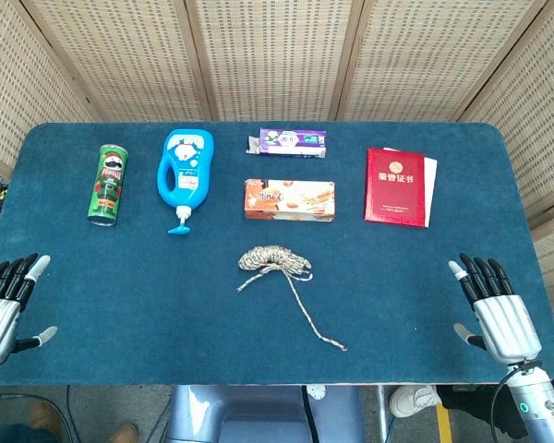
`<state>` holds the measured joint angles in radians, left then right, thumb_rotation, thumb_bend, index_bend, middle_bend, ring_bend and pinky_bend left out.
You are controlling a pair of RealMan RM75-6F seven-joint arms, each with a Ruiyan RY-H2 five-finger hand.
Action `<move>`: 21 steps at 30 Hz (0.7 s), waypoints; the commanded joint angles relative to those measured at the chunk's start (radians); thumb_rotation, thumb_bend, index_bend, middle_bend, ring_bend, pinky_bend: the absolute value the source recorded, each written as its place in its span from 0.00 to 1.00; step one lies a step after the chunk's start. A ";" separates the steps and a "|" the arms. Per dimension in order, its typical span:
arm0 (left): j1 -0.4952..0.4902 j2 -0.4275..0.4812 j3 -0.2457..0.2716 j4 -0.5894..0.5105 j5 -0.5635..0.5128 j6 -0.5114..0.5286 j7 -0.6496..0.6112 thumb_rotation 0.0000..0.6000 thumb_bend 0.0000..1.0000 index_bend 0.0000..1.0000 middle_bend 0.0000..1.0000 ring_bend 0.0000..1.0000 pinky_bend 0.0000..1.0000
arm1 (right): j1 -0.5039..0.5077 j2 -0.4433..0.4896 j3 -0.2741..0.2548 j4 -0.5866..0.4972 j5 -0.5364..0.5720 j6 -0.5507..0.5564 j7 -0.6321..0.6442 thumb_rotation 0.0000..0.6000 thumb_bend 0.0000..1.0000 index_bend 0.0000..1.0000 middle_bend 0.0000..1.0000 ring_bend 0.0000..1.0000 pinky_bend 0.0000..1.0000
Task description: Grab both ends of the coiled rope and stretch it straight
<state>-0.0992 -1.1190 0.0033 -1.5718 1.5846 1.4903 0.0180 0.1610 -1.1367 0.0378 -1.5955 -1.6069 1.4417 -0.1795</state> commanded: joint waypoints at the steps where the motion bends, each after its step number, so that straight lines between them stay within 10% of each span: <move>1: -0.002 -0.001 -0.001 -0.003 0.000 -0.001 0.004 1.00 0.00 0.00 0.00 0.00 0.00 | 0.007 -0.001 0.000 -0.005 -0.002 -0.010 -0.006 1.00 0.00 0.00 0.00 0.00 0.00; 10: -0.001 0.005 -0.005 -0.016 0.001 0.007 0.011 1.00 0.00 0.00 0.00 0.00 0.00 | 0.057 0.014 -0.011 -0.033 -0.045 -0.075 -0.029 1.00 0.03 0.01 0.00 0.00 0.00; 21: 0.006 0.011 -0.007 -0.015 -0.018 0.008 0.007 1.00 0.00 0.00 0.00 0.00 0.00 | 0.264 -0.002 -0.008 -0.078 -0.145 -0.336 -0.033 1.00 0.64 0.27 0.00 0.00 0.00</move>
<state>-0.0936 -1.1085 -0.0037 -1.5862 1.5672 1.4980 0.0247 0.3674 -1.1275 0.0239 -1.6636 -1.7292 1.1707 -0.2108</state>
